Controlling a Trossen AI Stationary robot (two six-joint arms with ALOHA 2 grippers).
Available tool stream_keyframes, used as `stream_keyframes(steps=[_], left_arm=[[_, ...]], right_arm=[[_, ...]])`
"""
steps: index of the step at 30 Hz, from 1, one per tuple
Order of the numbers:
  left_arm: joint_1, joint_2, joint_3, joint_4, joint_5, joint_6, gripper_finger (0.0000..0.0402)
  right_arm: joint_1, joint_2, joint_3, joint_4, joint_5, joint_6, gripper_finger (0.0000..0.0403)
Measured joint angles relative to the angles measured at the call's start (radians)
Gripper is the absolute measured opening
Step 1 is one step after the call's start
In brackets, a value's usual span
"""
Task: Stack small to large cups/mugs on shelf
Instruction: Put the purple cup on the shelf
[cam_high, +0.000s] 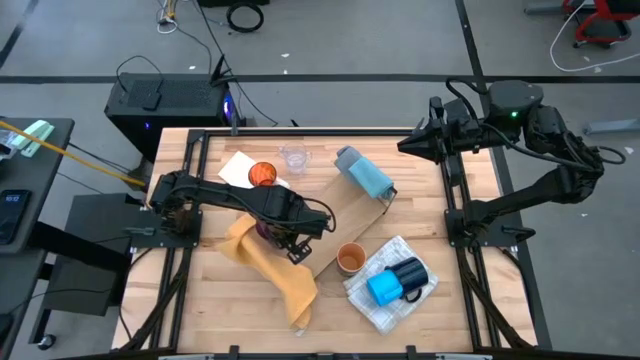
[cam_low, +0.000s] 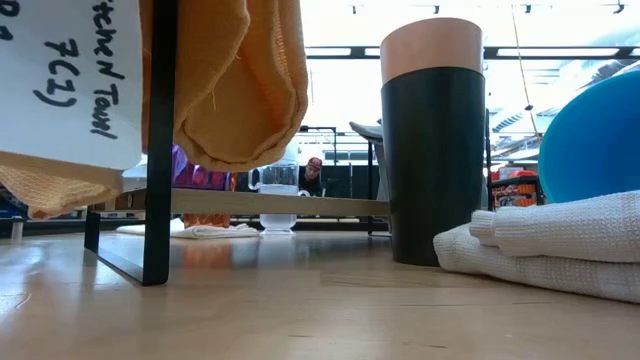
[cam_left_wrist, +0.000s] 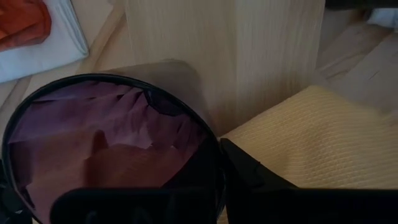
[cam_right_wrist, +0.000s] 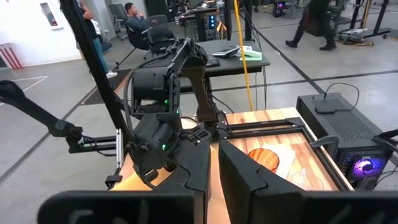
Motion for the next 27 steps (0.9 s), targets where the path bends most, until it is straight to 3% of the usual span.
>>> stream_keyframes(steps=[14, 27], left_arm=[[0.0, 0.001, 0.0, 0.008, 0.026, -0.004, 0.0035], [0.002, 0.001, -0.003, -0.016, 0.022, 0.0, 0.0114]], right_arm=[[0.0, 0.0, 0.0, 0.0, 0.0, -0.01, 0.0041], [0.0, 0.0, 0.0, -0.001, -0.008, -0.008, 0.0041]])
